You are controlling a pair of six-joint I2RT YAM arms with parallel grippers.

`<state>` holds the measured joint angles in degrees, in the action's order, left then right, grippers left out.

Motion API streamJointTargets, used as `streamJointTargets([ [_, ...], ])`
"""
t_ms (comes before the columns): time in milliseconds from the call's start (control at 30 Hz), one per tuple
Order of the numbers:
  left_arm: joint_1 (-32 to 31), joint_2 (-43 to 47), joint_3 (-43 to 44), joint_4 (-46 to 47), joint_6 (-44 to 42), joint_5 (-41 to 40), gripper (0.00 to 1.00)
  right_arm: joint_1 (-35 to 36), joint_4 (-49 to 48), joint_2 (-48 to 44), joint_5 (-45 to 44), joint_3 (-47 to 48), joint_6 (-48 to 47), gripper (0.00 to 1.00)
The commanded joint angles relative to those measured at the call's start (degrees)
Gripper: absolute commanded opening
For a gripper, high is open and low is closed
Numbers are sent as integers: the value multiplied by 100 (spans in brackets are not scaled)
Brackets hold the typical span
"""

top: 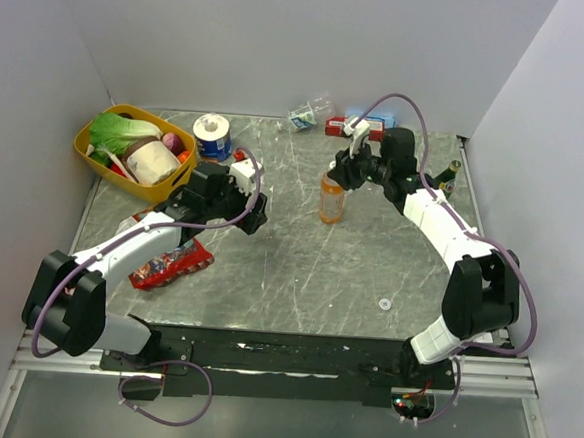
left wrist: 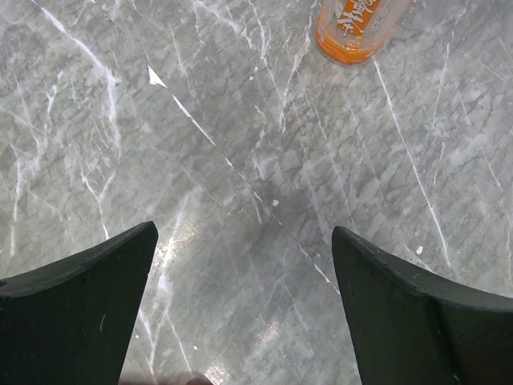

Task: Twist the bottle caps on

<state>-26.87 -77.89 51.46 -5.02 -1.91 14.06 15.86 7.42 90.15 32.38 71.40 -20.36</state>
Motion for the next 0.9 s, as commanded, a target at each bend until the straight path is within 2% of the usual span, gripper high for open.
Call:
streamJointTargets([
  [0, -20, -60, 180, 194, 51, 70, 96, -83, 128, 117, -311, 252, 102, 45],
  [333, -11, -148, 215, 291, 112, 132, 96, -144, 304, 170, -338, 428, 94, 53],
  [867, -11, -183, 162, 414, 156, 114, 96, -153, 435, 170, -311, 621, 94, 59],
])
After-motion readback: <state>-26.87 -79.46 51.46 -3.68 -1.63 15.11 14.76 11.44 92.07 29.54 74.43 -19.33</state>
